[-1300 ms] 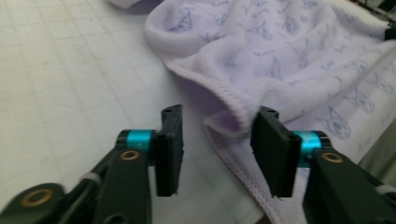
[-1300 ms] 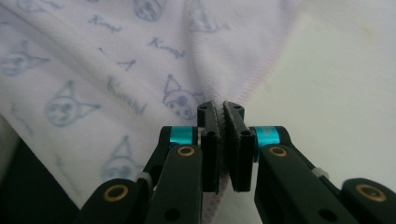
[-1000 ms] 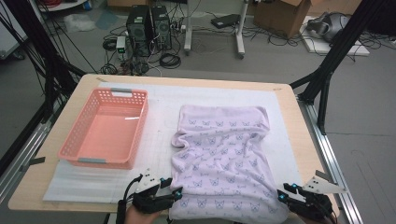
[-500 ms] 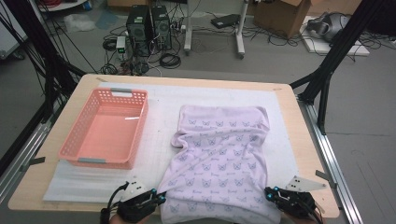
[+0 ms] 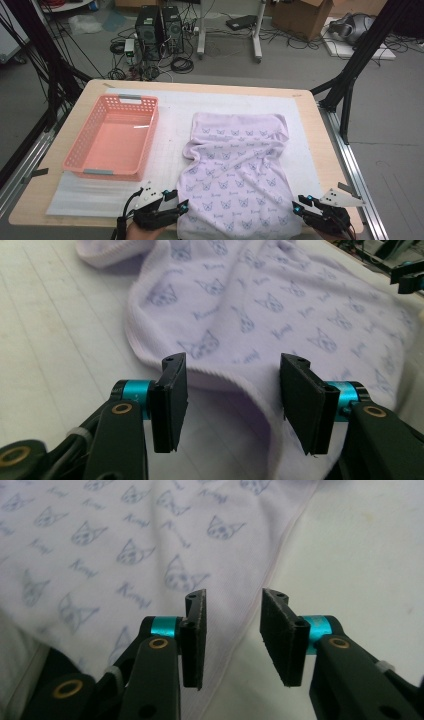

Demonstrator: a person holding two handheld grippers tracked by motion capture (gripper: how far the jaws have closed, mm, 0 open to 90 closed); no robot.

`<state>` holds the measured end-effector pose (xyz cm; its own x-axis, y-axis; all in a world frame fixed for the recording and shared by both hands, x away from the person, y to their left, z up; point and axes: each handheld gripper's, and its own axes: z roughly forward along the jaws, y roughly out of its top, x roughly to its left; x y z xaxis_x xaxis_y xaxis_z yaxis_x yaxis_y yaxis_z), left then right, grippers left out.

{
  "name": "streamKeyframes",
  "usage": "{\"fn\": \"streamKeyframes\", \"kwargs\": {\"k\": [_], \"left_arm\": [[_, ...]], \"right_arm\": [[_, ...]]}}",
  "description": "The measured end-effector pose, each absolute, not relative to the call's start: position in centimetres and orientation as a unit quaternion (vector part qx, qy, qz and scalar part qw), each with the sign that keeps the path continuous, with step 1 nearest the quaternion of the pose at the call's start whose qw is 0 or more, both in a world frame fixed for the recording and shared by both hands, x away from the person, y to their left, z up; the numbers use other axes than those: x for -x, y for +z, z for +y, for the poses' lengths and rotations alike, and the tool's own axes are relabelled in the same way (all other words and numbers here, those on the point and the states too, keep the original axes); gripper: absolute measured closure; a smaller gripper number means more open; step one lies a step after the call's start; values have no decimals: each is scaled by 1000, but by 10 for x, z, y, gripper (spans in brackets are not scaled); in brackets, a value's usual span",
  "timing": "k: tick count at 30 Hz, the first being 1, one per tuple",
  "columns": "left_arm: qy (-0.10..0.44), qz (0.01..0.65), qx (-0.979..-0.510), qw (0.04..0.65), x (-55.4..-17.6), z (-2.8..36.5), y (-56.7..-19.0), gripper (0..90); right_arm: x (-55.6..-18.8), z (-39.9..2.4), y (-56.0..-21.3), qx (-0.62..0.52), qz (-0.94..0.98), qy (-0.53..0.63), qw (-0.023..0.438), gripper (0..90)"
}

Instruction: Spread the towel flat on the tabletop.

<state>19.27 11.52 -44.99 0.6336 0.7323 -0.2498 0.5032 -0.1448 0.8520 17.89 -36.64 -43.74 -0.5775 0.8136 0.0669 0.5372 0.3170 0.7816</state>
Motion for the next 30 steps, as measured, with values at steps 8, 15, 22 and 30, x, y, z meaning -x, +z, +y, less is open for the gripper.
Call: {"fn": "streamKeyframes", "kwargs": {"k": [8, 15, 22, 30], "left_arm": [[113, 438, -728, 515, -205, 118, -445, 451], [103, 440, -738, 501, -203, 118, -449, 451], [122, 432, -762, 467, -202, 105, -458, 493], [131, 424, -773, 454, -193, 111, -457, 872]], "right_arm": [[-199, -347, -446, -431, 793, 388, 184, 592], [-198, -345, -447, -422, 808, 366, 185, 883], [-182, -363, -442, -423, 805, 372, 187, 812], [-196, -360, -448, -447, 786, 379, 197, 630]]}}
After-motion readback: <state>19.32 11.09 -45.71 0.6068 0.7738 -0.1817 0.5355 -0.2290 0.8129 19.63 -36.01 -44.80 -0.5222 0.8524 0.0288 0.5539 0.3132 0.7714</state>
